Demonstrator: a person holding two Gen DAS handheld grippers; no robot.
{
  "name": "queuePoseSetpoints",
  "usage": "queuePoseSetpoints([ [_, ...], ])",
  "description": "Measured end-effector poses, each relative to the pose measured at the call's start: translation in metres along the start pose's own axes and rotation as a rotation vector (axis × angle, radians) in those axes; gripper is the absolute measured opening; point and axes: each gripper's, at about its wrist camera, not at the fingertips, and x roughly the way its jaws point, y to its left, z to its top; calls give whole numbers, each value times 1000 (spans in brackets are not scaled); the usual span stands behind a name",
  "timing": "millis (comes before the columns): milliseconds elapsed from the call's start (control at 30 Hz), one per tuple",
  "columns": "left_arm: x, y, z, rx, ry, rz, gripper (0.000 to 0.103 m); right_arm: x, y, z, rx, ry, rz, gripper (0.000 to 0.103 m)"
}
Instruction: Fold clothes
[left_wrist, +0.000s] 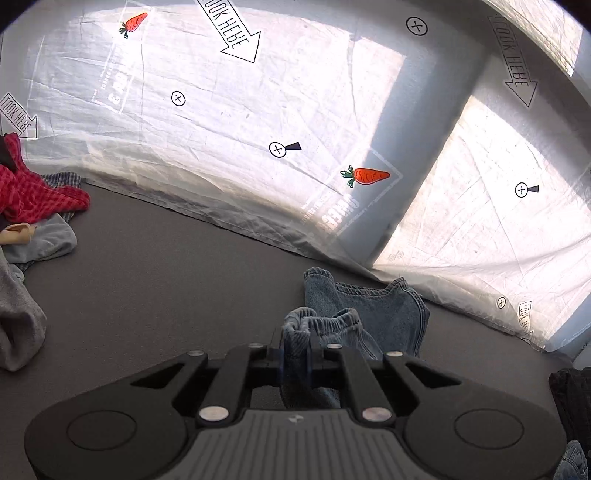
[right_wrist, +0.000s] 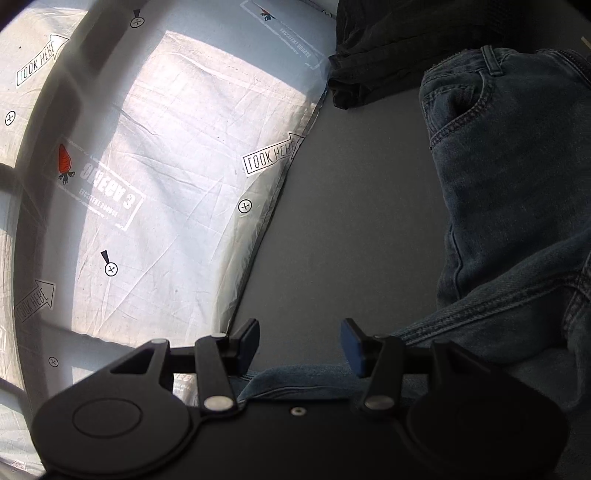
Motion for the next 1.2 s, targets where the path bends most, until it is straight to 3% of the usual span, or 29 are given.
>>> queuePoseSetpoints([
  [200, -113, 53, -8, -66, -123, 166, 11, -43, -4, -13, -33, 7, 20, 51],
  [300, -158, 80, -30, -71, -125, 262, 11, -56, -17, -21, -19, 36, 11, 51],
  [467, -202, 138, -86, -208, -12, 369, 11, -65, -32, -33, 5, 94, 2, 51],
  [600, -203, 163, -135, -165, 133, 467, 12, -73, -38, -44, -25, 142, -22, 51],
  [700, -200, 175, -160, -146, 227, 499, 20, -81, -43, -52, -55, 177, -50, 51],
  [767, -206, 180, -164, -156, 229, 489, 27, -84, -47, -57, -66, 185, -67, 51],
  [900, -232, 196, -150, -205, 128, 355, 44, -85, -55, -66, -55, 207, -87, 51],
  [1000, -233, 205, -133, -203, 73, 301, 49, -85, -54, -76, -73, 223, -95, 52],
  [1200, -183, 205, -122, -91, 147, 249, 51, -85, -53, -97, -88, 244, -137, 53],
])
